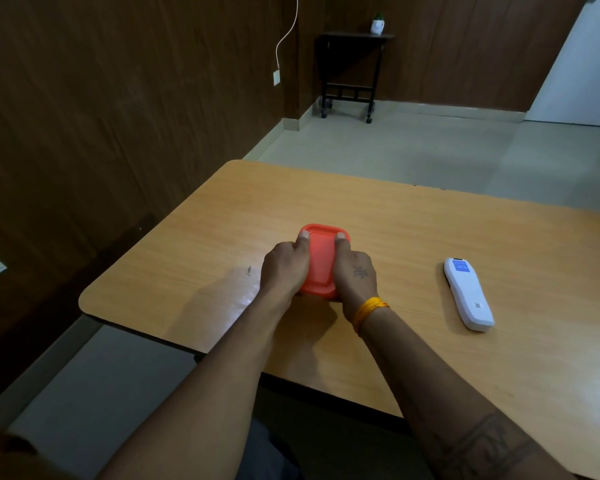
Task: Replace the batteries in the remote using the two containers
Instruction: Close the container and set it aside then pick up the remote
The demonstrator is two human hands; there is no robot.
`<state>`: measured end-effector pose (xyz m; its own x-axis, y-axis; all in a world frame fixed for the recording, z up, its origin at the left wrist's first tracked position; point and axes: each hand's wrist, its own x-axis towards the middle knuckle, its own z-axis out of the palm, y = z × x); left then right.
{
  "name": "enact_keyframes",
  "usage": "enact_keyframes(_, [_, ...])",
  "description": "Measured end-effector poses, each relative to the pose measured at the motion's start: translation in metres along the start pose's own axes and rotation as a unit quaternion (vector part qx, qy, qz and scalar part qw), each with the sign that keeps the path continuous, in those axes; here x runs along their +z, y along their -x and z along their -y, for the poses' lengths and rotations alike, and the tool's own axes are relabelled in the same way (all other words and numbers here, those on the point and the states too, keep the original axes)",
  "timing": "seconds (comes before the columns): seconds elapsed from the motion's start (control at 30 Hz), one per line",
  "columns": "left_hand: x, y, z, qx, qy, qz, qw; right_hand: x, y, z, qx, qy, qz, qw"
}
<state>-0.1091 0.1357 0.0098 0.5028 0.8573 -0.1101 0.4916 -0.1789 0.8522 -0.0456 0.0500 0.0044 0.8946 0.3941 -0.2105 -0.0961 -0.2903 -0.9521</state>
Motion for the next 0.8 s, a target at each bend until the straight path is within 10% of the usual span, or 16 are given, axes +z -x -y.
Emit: enact_keyframes(0.8, [-0.046, 0.010, 0.007, -0.032, 0.096, 0.015, 0.995, 0.022, 0.028, -0.006, -0.077, 0.039, 0.010, 0.996])
